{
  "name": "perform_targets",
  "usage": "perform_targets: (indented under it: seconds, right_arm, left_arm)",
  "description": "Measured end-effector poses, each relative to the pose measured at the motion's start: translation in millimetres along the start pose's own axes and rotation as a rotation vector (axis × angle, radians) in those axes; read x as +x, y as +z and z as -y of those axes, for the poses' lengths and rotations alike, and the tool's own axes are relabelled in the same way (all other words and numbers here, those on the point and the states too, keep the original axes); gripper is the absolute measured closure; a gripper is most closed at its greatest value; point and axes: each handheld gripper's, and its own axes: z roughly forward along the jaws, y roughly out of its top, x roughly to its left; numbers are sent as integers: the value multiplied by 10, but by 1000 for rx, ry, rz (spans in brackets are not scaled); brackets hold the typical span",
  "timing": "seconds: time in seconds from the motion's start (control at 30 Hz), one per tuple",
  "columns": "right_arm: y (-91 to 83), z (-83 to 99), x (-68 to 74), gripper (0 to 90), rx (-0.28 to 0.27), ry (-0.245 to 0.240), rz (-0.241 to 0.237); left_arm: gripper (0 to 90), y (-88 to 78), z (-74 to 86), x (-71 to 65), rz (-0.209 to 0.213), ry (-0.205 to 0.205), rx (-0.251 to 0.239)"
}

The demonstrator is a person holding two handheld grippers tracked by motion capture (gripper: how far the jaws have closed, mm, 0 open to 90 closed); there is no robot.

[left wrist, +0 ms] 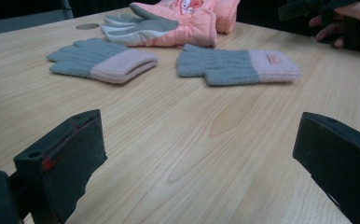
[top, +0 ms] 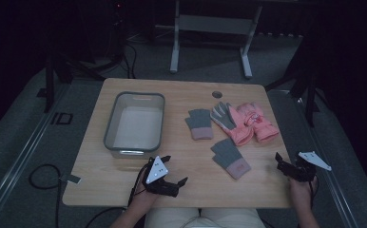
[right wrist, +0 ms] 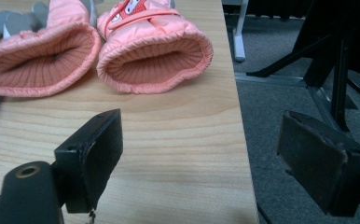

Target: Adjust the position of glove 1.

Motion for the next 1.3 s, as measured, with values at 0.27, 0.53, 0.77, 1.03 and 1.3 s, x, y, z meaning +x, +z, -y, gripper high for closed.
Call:
perform_targets:
  seconds: [0.27,0.53,0.77,1.03,1.3]
  right_arm:
    - [21,-8,0,144,19,-6,3]
    - [17,-5,24,144,22,-24,11]
    - [27,-8,41,157,37,-40,-2]
    - [21,-58,45,138,93,-3,-17]
    - [0,-219,44,137,119,9,-42]
  left_arm:
    - [16,14,-5,-1,-10,8,2]
    - [17,7,-1,-2,-1,15,-4]
    - [17,18,-6,-18,7,25,11]
    - [17,6,-2,19,27,-3,-1]
    - [18,3,-1,10,33,9,-3]
